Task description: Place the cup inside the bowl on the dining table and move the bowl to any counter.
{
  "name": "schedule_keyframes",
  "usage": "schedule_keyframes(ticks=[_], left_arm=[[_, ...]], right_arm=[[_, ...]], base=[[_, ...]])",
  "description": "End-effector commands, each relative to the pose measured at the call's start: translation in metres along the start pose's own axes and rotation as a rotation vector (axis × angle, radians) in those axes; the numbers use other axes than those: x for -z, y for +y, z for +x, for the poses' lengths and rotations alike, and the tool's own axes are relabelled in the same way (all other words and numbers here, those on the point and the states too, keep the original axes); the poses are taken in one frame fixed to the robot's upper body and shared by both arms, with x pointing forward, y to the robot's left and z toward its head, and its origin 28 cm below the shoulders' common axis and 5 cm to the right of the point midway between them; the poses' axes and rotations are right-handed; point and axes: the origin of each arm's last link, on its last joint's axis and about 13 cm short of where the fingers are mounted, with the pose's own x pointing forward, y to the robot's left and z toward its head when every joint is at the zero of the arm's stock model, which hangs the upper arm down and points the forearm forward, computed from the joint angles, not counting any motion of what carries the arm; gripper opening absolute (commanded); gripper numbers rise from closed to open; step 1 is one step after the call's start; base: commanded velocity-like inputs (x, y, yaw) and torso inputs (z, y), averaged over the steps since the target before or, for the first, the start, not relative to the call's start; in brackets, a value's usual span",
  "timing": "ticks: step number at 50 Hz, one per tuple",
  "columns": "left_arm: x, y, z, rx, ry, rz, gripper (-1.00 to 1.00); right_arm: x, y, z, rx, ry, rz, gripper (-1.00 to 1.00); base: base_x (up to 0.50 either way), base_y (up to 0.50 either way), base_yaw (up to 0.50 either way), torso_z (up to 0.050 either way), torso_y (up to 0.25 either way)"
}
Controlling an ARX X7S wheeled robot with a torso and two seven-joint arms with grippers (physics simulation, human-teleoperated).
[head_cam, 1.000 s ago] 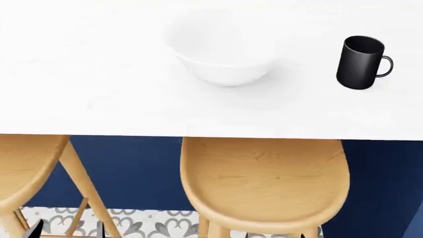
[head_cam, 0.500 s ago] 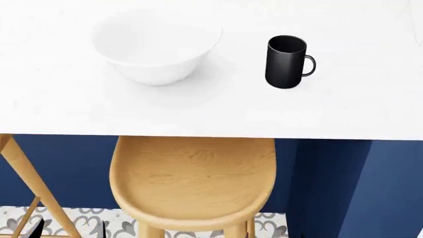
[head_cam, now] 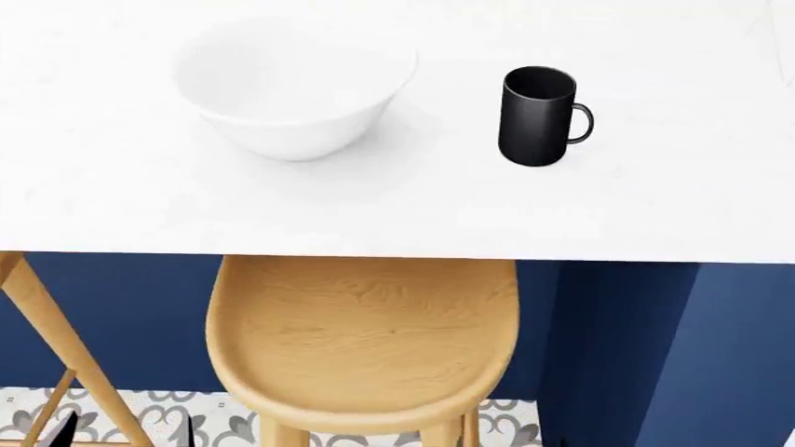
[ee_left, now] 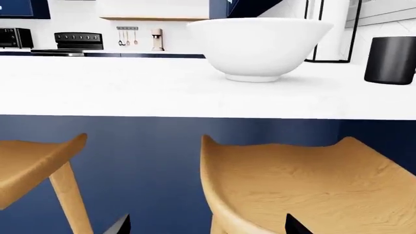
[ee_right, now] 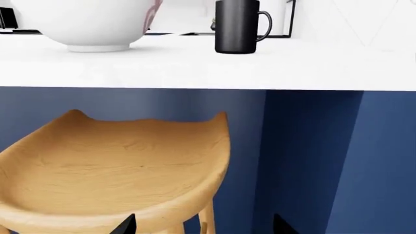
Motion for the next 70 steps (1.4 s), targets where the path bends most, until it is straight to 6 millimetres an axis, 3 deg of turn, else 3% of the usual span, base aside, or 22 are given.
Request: schedule_keyframes(ticks=[1, 41, 49, 50, 51, 70], left_arm=[[0.000, 0.002, -0.001, -0.009, -0.016, 0.011, 1.00], [-0.001, 0.001, 0.000, -0.022, -0.020, 0.006, 1.00], [-0.002, 0.000, 0.001, -0.038, -0.018, 0.018, 1.00], [-0.012, 0.005, -0.015, -0.057, -0.095, -0.050, 1.00], [-0.002, 0.001, 0.001, -0.040, -0.022, 0.015, 1.00], [-0.005, 0.002, 0.000, -0.045, -0.035, 0.015, 1.00]], right_arm=[[0.000, 0.000, 0.000, 0.000, -0.004, 0.000, 1.00], [0.000, 0.000, 0.000, 0.003, -0.005, -0.002, 1.00], [0.000, 0.000, 0.000, 0.004, -0.003, -0.002, 1.00], [-0.005, 0.012, -0.004, -0.061, -0.016, 0.067, 1.00], [0.000, 0.000, 0.000, 0.004, -0.002, -0.004, 1.00], [-0.004, -0.001, 0.000, 0.015, -0.017, 0.000, 1.00]], base=[[0.00, 0.00, 0.00, 0.037, 0.000], [0.00, 0.00, 0.00, 0.050, 0.000], [0.00, 0.00, 0.00, 0.000, 0.000], [0.00, 0.00, 0.00, 0.000, 0.000], [0.00, 0.00, 0.00, 0.000, 0.000], [0.00, 0.00, 0.00, 0.000, 0.000]])
